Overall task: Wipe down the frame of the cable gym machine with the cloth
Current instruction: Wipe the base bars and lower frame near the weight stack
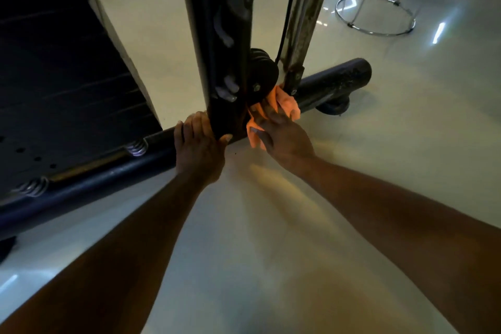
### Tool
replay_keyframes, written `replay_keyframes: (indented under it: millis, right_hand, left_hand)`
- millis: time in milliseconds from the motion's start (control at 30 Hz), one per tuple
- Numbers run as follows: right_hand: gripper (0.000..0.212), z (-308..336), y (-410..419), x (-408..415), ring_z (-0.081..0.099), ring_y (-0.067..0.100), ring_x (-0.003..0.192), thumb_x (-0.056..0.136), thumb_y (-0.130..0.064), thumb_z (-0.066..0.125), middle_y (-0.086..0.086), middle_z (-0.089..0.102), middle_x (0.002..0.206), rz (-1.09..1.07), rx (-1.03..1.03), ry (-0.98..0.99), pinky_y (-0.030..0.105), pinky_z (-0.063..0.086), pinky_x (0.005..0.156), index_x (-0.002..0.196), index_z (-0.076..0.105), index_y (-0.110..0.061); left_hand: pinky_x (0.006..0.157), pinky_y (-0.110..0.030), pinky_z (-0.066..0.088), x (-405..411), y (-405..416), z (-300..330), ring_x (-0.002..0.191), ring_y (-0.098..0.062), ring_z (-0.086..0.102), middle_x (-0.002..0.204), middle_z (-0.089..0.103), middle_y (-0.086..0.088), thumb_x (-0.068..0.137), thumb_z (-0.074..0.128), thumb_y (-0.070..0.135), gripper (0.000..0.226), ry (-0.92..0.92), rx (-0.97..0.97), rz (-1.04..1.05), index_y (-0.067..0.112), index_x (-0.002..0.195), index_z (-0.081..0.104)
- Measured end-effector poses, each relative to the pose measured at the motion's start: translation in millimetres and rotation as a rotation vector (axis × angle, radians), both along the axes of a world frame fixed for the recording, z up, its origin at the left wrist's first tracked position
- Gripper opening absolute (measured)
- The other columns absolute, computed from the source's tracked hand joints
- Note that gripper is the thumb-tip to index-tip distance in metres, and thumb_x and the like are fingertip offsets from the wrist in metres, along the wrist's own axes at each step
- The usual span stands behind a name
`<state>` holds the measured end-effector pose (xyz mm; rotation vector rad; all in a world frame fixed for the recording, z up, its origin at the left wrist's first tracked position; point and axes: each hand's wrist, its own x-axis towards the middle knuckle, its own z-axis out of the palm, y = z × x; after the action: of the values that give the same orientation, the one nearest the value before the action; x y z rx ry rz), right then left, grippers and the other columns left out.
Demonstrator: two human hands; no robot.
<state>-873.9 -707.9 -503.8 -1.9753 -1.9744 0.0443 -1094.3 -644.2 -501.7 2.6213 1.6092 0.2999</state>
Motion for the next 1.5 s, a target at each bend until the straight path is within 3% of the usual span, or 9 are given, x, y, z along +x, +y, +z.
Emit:
replay_keyframes:
  millis: [267, 400, 567, 767, 900, 1100, 1267, 1400, 1500]
  right_hand:
    - [0.03, 68, -24, 21, 0.065, 0.036, 0.13, 0.103, -0.017, 0.054, 0.012, 0.07, 0.136, 0.229, -0.122, 0.121, 0.047, 0.05, 0.108, 0.119, 0.079, -0.011]
    - [0.039, 80, -67, 67, 0.051, 0.026, 0.15, 0.112, -0.027, 0.055, 0.002, 0.052, 0.165, 0.155, -0.165, 0.239, 0.047, 0.049, 0.114, 0.149, 0.066, -0.023]
    - [0.045, 65, -78, 122, 0.054, 0.032, 0.147, 0.115, -0.032, 0.053, 0.005, 0.037, 0.175, 0.123, -0.077, 0.153, 0.051, 0.057, 0.105, 0.159, 0.055, -0.024]
    - [0.056, 27, -27, 125, 0.028, 0.037, 0.163, 0.116, -0.042, 0.039, 0.01, 0.024, 0.179, 0.036, 0.029, 0.101, 0.056, 0.051, 0.115, 0.168, 0.039, -0.019]
    - [0.066, -6, 0, 117, -0.006, 0.042, 0.168, 0.115, -0.045, 0.03, 0.012, 0.005, 0.183, 0.023, 0.043, -0.124, 0.069, 0.015, 0.131, 0.175, 0.015, -0.02]
    - [0.062, -22, 16, 162, 0.015, 0.039, 0.167, 0.117, -0.055, 0.024, 0.006, 0.018, 0.181, -0.148, 0.157, -0.123, 0.069, 0.021, 0.126, 0.172, 0.029, -0.027]
    - [0.066, -25, 17, 138, -0.016, 0.043, 0.166, 0.114, -0.06, 0.005, 0.004, -0.009, 0.182, -0.041, -0.012, -0.26, 0.073, 0.007, 0.128, 0.175, 0.011, -0.034]
    - [0.064, -16, 13, 199, 0.007, 0.04, 0.168, 0.113, -0.06, 0.029, 0.004, 0.017, 0.181, -0.042, 0.14, -0.183, 0.068, 0.021, 0.127, 0.172, 0.028, -0.034]
    - [0.061, -14, 15, 208, 0.012, 0.043, 0.166, 0.115, -0.055, 0.025, 0.007, 0.021, 0.18, -0.207, 0.171, -0.113, 0.066, 0.021, 0.128, 0.17, 0.034, -0.032]
  left_hand:
    - [0.135, -0.05, 0.008, 1, -35, 49, 0.166, -0.032, 0.006, 0.179, 0.011, -0.016, 0.111, 0.028, 0.062, 0.083, 0.017, -0.233, 0.086, 0.008, 0.171, 0.011]
    - [0.121, -0.049, 0.039, 30, -98, 73, 0.147, -0.032, 0.047, 0.16, 0.049, -0.014, 0.109, 0.031, 0.064, 0.072, -0.028, -0.252, 0.052, 0.014, 0.158, 0.044]
    - [0.111, -0.049, 0.05, 90, -89, 61, 0.137, -0.03, 0.055, 0.15, 0.055, -0.012, 0.112, 0.038, 0.054, 0.058, -0.211, -0.221, -0.054, 0.014, 0.153, 0.048]
    - [0.128, -0.057, 0.027, 162, -39, 27, 0.15, -0.038, 0.04, 0.16, 0.045, -0.019, 0.114, 0.04, 0.043, 0.059, -0.355, -0.119, -0.012, 0.005, 0.159, 0.038]
    - [0.126, -0.053, 0.032, 187, -21, 3, 0.146, -0.038, 0.043, 0.156, 0.049, -0.02, 0.114, 0.039, 0.033, 0.052, -0.414, 0.049, 0.06, 0.002, 0.156, 0.045]
    - [0.126, -0.049, 0.029, 184, -16, -15, 0.147, -0.037, 0.046, 0.157, 0.052, -0.017, 0.113, 0.042, 0.027, 0.049, -0.429, 0.164, 0.104, 0.004, 0.155, 0.047]
    - [0.133, -0.053, 0.014, 198, -25, -23, 0.157, -0.03, 0.036, 0.165, 0.046, -0.009, 0.114, 0.045, 0.038, 0.051, -0.375, 0.232, 0.213, 0.012, 0.159, 0.044]
    - [0.134, -0.054, 0.008, 201, -23, -28, 0.161, -0.029, 0.028, 0.169, 0.04, -0.009, 0.114, 0.045, 0.05, 0.062, -0.338, 0.232, 0.231, 0.011, 0.162, 0.039]
    - [0.134, -0.056, 0.006, 208, -25, -28, 0.162, -0.03, 0.026, 0.168, 0.04, -0.011, 0.112, 0.047, 0.054, 0.068, -0.337, 0.239, 0.271, 0.009, 0.161, 0.036]
